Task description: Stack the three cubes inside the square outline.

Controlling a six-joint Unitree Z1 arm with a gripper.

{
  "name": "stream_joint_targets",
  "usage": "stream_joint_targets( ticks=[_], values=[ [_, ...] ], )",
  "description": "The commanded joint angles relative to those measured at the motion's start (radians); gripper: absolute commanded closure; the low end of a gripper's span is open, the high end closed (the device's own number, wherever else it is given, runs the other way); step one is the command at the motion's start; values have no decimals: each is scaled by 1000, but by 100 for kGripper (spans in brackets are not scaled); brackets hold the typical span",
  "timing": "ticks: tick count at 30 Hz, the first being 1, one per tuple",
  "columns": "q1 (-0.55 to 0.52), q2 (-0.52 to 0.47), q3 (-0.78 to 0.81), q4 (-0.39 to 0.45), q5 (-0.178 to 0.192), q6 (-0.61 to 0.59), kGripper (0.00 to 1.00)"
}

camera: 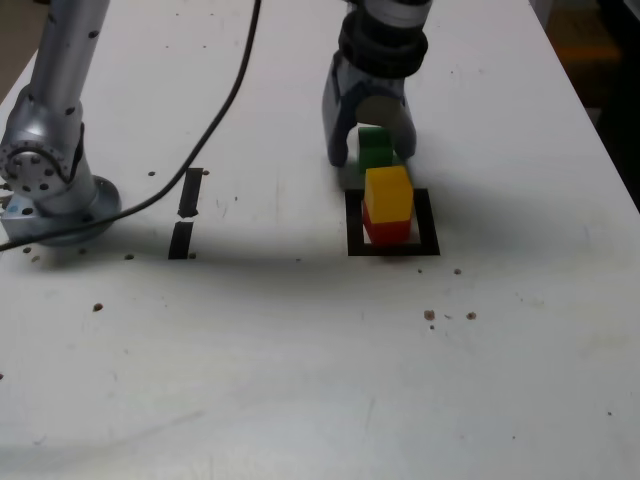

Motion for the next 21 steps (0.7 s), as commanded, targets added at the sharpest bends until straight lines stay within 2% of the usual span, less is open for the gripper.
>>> stream_joint_targets(
  ticks=[1,7,12,16,18,21],
  values=[
    [1,12,10,-26,-6,6,57],
    [1,15,12,-66,-5,22,67],
    [0,-23,-4,-32,14,16,73],
    [-31,-111,-72,107,30,-3,76],
    [-80,-171,-152,230,16,-26,77],
    [-149,-198,-231,318,-18,-71,77]
  ],
)
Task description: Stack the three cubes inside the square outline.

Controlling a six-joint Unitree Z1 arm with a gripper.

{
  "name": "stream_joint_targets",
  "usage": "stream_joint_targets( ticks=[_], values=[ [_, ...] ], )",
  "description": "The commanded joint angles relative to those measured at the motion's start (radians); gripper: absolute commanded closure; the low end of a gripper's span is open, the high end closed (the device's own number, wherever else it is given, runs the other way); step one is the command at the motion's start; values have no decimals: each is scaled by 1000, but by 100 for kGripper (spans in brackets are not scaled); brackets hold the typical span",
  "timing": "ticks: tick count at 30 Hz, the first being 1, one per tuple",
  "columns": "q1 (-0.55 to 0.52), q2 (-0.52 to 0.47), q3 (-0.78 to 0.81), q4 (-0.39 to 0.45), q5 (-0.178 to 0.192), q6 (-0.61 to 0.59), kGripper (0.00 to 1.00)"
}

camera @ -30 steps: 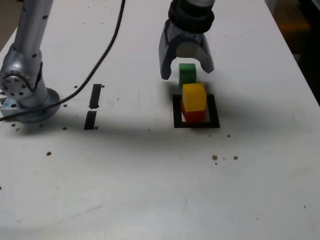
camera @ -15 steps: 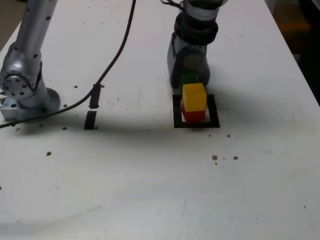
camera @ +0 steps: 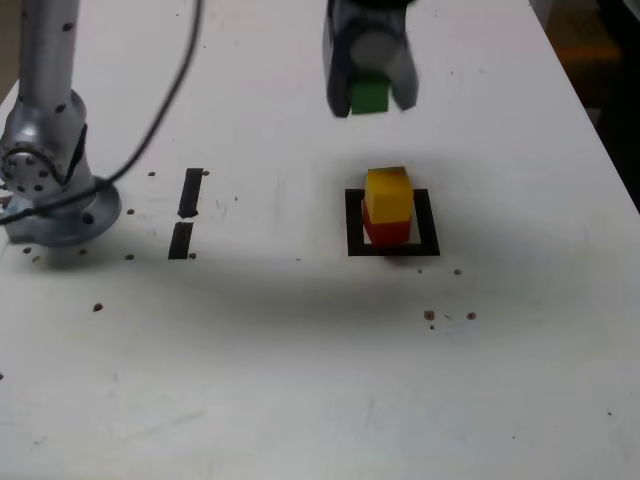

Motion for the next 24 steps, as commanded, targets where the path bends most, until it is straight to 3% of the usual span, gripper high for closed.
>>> stream_joint_targets(
  ticks=[1,4,8,16,24],
  values=[
    [-47,-6,-54,89,-20,-33,77],
    [-136,2,-112,115,-38,-108,77],
    [-231,35,-146,112,-35,-195,76],
    [-250,94,-128,95,-34,-221,76],
    [-245,130,-79,13,-44,-222,76]
  ],
)
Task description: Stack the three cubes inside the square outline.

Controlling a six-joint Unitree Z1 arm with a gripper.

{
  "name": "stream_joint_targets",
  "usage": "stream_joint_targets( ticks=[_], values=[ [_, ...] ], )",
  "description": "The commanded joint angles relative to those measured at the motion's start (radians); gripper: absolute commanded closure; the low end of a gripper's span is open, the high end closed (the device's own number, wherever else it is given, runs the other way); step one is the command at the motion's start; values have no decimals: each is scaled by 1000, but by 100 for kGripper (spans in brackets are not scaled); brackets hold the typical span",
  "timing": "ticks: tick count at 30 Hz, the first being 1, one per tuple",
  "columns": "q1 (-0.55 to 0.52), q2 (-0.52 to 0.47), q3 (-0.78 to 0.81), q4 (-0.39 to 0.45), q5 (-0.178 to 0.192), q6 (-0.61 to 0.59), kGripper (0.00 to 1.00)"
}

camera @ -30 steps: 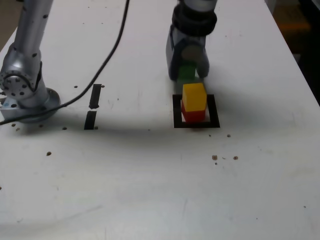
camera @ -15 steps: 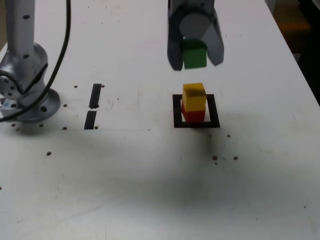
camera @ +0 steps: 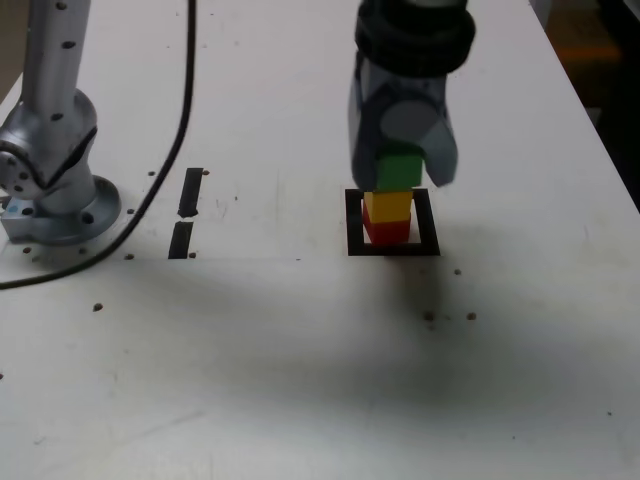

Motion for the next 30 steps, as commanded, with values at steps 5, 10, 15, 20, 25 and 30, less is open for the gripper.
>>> stream_joint_targets(
  ticks=[5,10,15,20,25,30],
  values=[
    [9,5,17,-16,8,-1,75],
    [10,5,25,-16,20,-1,70],
    [16,11,40,-16,13,6,56],
    [22,10,46,-18,14,18,33],
    [22,-15,35,14,47,23,4],
    [22,-72,9,105,49,17,0]
  ],
)
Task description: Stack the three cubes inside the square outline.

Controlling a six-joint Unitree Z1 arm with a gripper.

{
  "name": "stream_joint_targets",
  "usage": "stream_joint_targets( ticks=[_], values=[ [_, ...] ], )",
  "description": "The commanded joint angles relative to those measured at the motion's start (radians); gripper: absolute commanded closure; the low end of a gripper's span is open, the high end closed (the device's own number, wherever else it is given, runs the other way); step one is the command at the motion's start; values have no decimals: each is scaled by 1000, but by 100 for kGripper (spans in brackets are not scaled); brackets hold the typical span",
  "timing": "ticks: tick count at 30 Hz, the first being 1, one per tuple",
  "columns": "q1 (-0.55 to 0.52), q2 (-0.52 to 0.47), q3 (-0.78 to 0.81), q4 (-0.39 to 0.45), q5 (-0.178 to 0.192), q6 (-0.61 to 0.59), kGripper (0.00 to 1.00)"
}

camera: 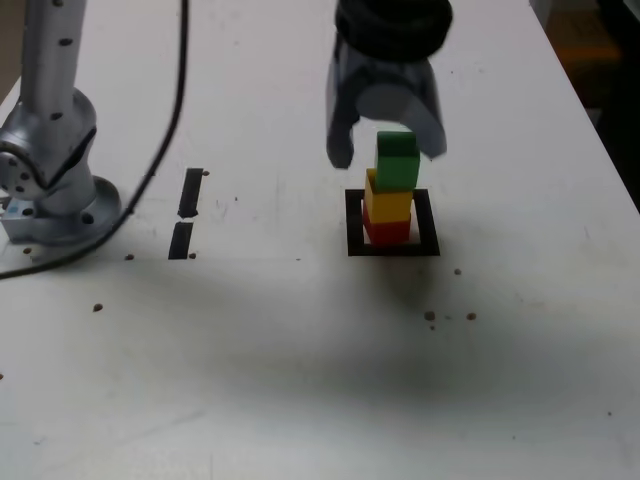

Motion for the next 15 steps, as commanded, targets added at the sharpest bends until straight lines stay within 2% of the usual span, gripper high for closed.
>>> stream_joint_targets(
  ticks=[1,6,8,12,15],
  values=[
    [0,-45,-15,50,-6,-2,0],
    [-4,-187,35,131,-28,7,0],
    [-5,-306,137,130,-26,13,0],
    [10,-513,392,67,2,55,0],
    [40,-569,526,-12,-5,96,0]
  ],
)
